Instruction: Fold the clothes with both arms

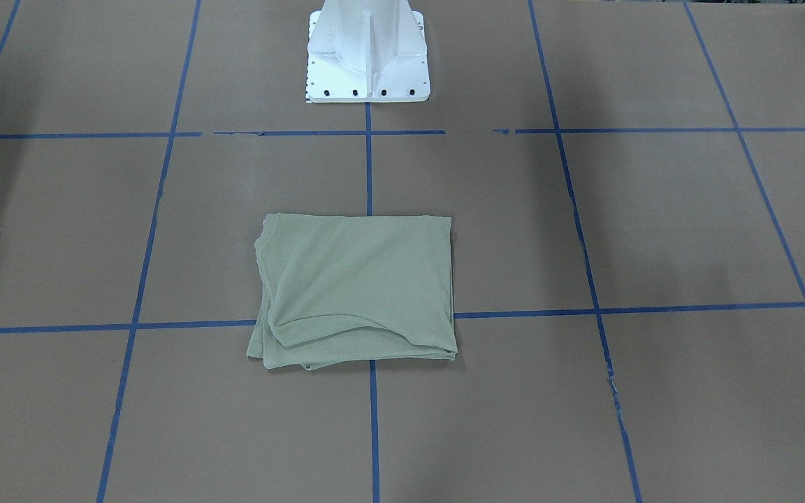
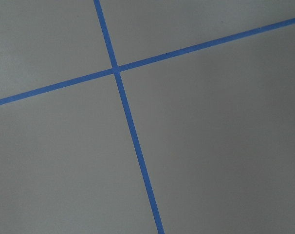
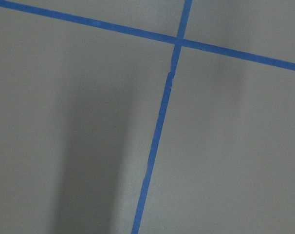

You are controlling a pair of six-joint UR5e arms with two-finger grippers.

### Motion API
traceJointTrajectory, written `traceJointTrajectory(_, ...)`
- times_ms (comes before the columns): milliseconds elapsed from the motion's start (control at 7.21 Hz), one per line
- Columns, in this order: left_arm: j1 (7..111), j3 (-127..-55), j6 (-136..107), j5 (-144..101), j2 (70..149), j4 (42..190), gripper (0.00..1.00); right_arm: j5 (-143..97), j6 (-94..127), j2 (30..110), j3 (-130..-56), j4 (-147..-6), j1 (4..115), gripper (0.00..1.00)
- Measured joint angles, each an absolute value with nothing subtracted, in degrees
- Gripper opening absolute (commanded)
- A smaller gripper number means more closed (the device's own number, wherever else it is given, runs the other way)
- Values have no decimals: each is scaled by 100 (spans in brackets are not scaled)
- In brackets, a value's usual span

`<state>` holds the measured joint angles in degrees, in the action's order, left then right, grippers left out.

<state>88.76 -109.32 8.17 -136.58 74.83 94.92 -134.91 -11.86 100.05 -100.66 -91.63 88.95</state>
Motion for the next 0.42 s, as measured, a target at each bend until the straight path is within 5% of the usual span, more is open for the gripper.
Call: traceJointTrajectory(416, 8877, -10932, 817, -13649, 7425, 9489, 100, -13493, -1185, 10028, -10085, -9163, 8948, 100)
